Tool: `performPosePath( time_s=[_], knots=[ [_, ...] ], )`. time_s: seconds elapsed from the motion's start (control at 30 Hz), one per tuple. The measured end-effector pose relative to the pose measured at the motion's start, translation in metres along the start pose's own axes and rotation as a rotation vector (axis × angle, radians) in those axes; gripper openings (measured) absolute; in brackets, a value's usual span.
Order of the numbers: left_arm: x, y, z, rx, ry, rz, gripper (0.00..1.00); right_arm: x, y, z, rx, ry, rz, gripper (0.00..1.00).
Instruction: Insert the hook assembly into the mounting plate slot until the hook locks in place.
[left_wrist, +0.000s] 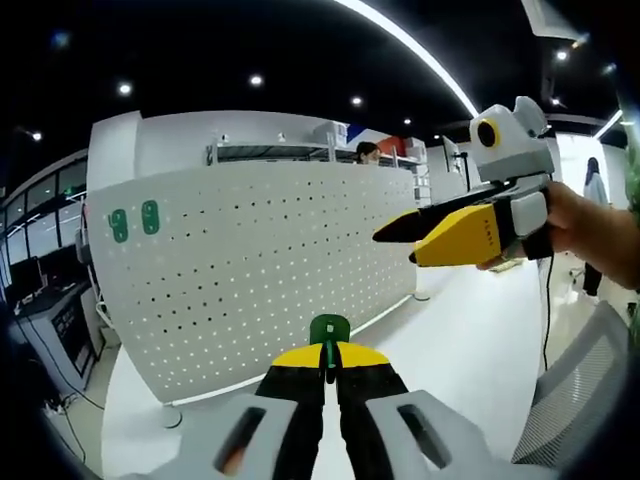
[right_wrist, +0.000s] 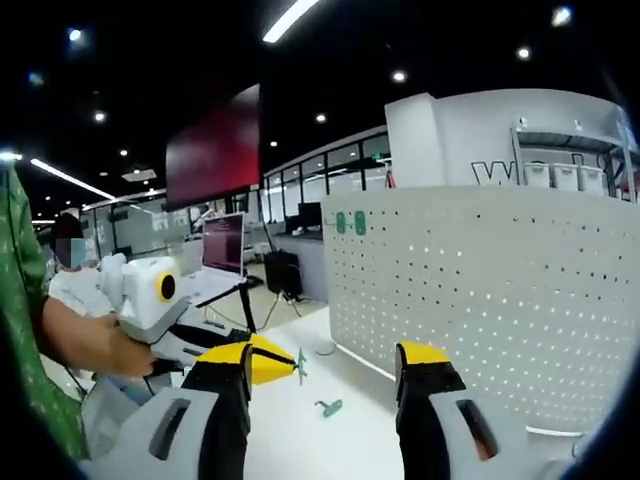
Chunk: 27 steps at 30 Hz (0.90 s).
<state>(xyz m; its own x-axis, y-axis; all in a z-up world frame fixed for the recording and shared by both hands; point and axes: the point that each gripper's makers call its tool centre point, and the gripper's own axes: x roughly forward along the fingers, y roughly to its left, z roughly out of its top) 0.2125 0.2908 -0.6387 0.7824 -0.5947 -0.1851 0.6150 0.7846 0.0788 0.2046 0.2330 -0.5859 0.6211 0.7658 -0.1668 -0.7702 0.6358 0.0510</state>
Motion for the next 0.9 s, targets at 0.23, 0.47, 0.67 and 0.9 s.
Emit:
performPosePath(
  time_s=[0.23, 0.47, 0.67, 0.9],
  knots=[
    [0.002, 0.003, 0.001, -0.026, 0.002, 0.007, 0.03, -0.019, -0.008, -0.013, 0.009, 0.025, 0.006, 0.71],
    [0.004, 0.006, 0.007, -0.03, -0.001, 0.015, 0.03, -0.044, -0.021, -0.014, 0.013, 0.013, -0.006, 0.75],
    [0.007, 0.015, 0.016, -0.037, -0.011, 0.033, 0.03, -0.068, -0.028, -0.005, 0.014, -0.018, 0.001, 0.79],
    [0.01, 0.046, 0.043, -0.061, -0.063, 0.108, 0.03, -0.092, -0.031, -0.005, 0.006, -0.025, 0.0, 0.82]
  ],
)
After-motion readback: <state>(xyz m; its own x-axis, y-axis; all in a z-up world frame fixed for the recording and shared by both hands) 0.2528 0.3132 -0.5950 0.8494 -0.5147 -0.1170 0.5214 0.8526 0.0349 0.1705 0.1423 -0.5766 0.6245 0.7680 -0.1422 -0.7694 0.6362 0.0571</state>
